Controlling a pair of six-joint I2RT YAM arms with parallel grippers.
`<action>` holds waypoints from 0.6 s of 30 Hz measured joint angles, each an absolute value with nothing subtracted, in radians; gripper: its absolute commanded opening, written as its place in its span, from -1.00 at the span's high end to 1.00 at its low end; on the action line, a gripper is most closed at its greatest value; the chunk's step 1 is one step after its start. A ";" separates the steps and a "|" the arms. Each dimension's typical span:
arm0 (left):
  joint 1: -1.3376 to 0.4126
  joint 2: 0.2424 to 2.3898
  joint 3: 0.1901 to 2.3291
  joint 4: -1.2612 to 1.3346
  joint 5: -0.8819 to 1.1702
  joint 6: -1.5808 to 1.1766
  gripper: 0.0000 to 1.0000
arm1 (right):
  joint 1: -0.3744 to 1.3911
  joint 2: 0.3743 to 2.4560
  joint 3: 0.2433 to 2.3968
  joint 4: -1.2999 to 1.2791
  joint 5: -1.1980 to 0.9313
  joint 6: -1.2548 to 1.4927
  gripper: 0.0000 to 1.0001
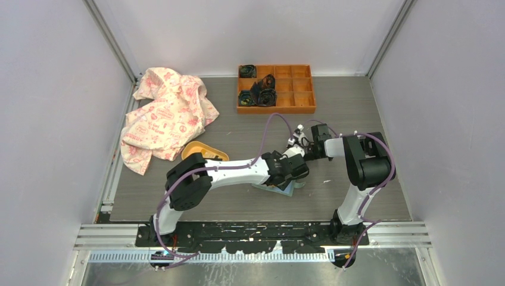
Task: Put the credit cards into the card holder
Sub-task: Insert the credit card into the card holder.
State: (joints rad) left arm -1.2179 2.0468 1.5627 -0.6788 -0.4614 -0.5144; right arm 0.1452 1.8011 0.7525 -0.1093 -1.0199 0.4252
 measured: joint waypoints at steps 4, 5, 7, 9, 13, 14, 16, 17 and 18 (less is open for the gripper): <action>-1.218 2.067 1.581 -0.702 -0.503 -0.510 -0.48 | 0.145 1.802 0.752 -0.109 -1.020 0.425 0.87; -1.218 2.069 1.582 -0.708 -0.513 -0.510 -0.50 | 0.145 1.802 0.752 -0.109 -1.020 0.424 0.85; -1.218 2.069 1.582 -0.713 -0.524 -0.509 -0.51 | 0.145 1.803 0.753 -0.110 -1.020 0.424 0.74; -1.218 2.069 1.582 -0.715 -0.530 -0.505 -0.50 | 0.145 1.803 0.754 -0.112 -1.019 0.422 0.69; -1.217 2.069 1.577 -0.715 -0.531 -0.488 -0.46 | 0.145 1.807 0.758 -0.129 -1.015 0.416 0.64; -1.216 2.069 1.574 -0.714 -0.530 -0.485 -0.44 | 0.145 1.807 0.759 -0.136 -1.015 0.413 0.63; -1.212 2.069 1.564 -0.714 -0.529 -0.481 -0.40 | 0.145 1.807 0.761 -0.147 -1.014 0.405 0.59; -1.210 2.069 1.559 -0.713 -0.528 -0.480 -0.38 | 0.145 1.807 0.762 -0.155 -1.014 0.398 0.56; -1.207 2.069 1.552 -0.710 -0.526 -0.479 -0.37 | 0.145 1.807 0.764 -0.161 -1.014 0.394 0.52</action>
State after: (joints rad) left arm -1.2072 2.0693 1.5520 -0.7105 -0.5259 -0.4789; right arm 0.1452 1.8072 0.7639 -0.1608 -1.0138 0.3939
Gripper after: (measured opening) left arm 0.708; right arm 0.202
